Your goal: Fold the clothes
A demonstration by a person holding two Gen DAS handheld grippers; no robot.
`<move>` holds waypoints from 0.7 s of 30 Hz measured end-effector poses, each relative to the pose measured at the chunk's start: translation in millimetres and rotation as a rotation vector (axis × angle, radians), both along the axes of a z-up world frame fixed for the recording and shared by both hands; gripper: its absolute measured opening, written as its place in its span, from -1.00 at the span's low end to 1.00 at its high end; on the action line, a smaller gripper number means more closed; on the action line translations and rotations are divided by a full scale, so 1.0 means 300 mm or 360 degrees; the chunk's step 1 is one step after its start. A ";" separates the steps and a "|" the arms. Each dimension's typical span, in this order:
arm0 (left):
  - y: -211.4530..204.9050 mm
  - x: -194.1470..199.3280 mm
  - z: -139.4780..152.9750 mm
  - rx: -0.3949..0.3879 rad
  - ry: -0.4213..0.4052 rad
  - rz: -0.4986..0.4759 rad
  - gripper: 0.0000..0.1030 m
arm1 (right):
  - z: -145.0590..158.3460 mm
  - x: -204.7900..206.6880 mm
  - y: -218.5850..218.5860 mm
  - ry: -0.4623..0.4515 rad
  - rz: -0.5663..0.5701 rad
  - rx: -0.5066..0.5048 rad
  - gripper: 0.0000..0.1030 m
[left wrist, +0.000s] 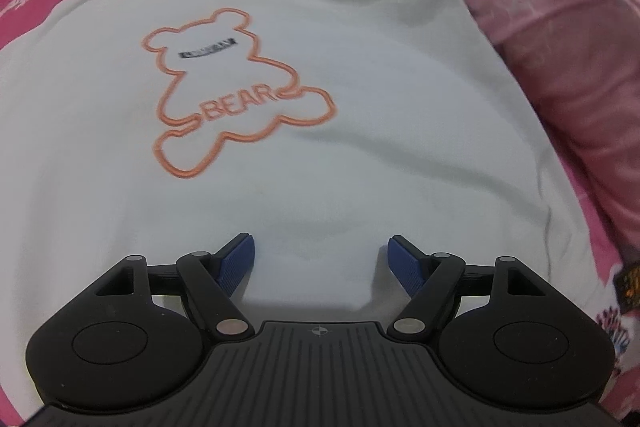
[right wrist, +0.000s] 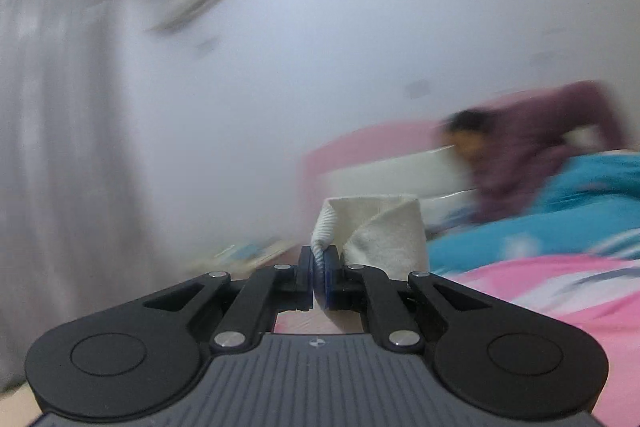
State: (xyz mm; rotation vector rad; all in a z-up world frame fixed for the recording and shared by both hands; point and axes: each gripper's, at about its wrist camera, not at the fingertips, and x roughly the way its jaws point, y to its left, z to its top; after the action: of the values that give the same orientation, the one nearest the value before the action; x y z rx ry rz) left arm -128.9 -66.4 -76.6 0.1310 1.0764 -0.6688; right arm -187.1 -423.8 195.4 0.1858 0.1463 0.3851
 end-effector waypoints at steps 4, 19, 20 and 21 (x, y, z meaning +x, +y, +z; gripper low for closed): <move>0.068 0.038 0.004 -0.0050 0.0043 0.0122 0.44 | -0.145 -0.121 0.229 0.0179 0.0336 -0.0180 -0.89; 0.130 0.058 0.036 -0.0256 0.0124 0.0154 0.44 | -0.799 -0.479 0.624 0.0749 0.0483 -0.0910 -0.82; 0.121 0.047 0.034 -0.0261 0.0130 0.0131 0.44 | -0.818 -0.493 0.640 0.0765 0.0500 -0.0955 -0.69; 0.112 0.036 0.032 -0.0262 0.0137 0.0104 0.44 | -0.837 -0.496 0.653 0.0827 0.0550 -0.0981 -0.51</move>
State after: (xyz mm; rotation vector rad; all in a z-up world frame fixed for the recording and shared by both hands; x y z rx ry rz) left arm -118.0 -32.8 -67.1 -0.0751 1.0984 -0.7062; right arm -335.8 -227.9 -55.7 -0.3600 0.8046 0.6109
